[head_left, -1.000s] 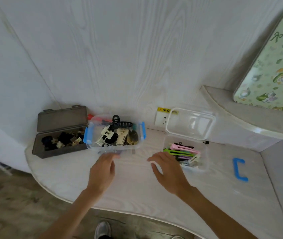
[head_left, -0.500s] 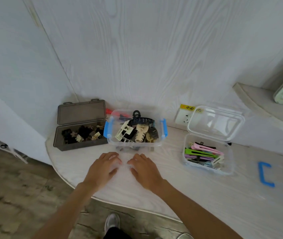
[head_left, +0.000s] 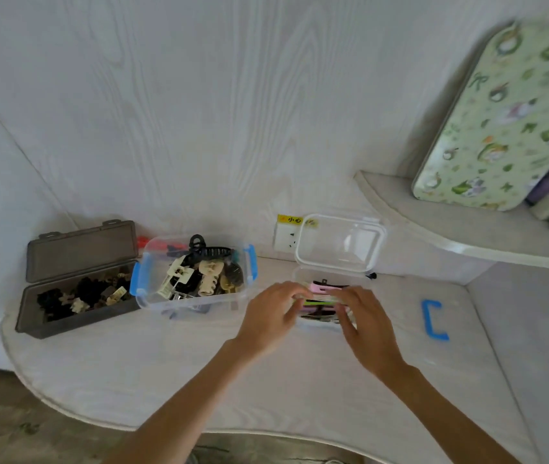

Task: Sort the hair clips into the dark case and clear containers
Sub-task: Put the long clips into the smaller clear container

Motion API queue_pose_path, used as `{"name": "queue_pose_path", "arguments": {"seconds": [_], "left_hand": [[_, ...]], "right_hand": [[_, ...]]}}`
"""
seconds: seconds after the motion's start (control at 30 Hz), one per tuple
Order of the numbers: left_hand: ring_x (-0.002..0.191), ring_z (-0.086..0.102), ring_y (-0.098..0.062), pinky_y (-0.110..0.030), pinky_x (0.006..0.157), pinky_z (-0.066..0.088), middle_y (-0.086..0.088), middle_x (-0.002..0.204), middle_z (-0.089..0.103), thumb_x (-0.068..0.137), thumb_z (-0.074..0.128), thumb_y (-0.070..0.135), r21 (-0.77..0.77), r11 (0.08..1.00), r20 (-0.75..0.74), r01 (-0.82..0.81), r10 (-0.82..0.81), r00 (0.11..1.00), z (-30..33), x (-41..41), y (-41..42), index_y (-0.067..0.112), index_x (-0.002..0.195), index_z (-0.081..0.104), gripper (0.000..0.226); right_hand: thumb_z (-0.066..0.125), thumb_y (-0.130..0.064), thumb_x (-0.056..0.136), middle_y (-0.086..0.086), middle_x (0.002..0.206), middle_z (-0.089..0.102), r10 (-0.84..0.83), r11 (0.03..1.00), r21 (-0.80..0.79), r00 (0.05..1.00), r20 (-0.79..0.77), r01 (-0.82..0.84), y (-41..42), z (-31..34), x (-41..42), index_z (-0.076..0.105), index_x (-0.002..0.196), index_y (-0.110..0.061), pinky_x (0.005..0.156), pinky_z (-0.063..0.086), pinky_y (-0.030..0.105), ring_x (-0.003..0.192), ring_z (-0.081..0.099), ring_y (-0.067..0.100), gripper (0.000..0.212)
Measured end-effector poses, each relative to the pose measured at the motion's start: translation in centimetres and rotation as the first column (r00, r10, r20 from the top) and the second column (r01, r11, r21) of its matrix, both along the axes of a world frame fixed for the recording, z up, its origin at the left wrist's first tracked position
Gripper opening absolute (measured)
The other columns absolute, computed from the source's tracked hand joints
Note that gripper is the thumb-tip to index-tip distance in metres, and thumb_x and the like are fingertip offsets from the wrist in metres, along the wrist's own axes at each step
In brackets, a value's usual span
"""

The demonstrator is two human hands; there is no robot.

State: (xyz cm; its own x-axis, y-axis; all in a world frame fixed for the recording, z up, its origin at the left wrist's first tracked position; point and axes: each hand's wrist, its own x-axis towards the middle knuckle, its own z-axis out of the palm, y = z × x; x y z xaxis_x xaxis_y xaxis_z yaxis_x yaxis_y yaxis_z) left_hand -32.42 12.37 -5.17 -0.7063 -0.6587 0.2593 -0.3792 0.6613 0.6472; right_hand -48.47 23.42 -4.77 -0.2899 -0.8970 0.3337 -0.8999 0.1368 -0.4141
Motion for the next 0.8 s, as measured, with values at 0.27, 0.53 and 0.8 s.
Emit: {"name": "queue_pose_path", "arguments": {"seconds": [0.27,0.53,0.8], "left_hand": [[0.108,0.057,-0.017,-0.028,0.094,0.042,0.003,0.115,0.065,0.081,0.059,0.010,-0.167,0.984,-0.017,-0.064,0.062,0.998,0.2,-1.4,-1.2,0.020,0.108,0.065,0.030],[0.119,0.049,-0.026,-0.033,0.103,0.036,-0.008,0.129,0.055,0.083,0.057,0.002,-0.224,0.744,-0.029,-0.629,0.640,0.767,2.9,10.6,-6.5,0.009,0.123,0.053,0.042],[0.095,0.064,-0.028,-0.028,0.067,0.039,-0.013,0.092,0.068,0.078,0.054,0.017,0.251,0.761,0.380,-0.598,0.491,0.784,4.6,16.4,-9.7,0.019,0.075,0.062,0.009]], "right_hand": [[0.053,-0.015,0.086,0.002,0.119,0.060,-0.098,0.980,0.175,0.995,-0.004,0.098,1.8,-1.2,-3.2,0.057,0.122,-0.018,0.096,0.033,0.025,0.112,0.053,0.021,0.037],[0.037,-0.028,0.089,0.000,0.118,0.062,0.221,0.970,0.088,0.974,0.050,-0.225,-9.5,1.2,6.4,0.060,0.117,-0.018,0.098,0.029,0.021,0.112,0.047,0.011,0.038],[0.038,-0.040,0.095,0.009,0.105,0.065,0.235,0.850,0.518,0.946,-0.223,-0.089,-13.5,5.6,9.5,0.064,0.104,-0.017,0.089,0.042,0.034,0.109,0.055,0.025,0.036]]}}
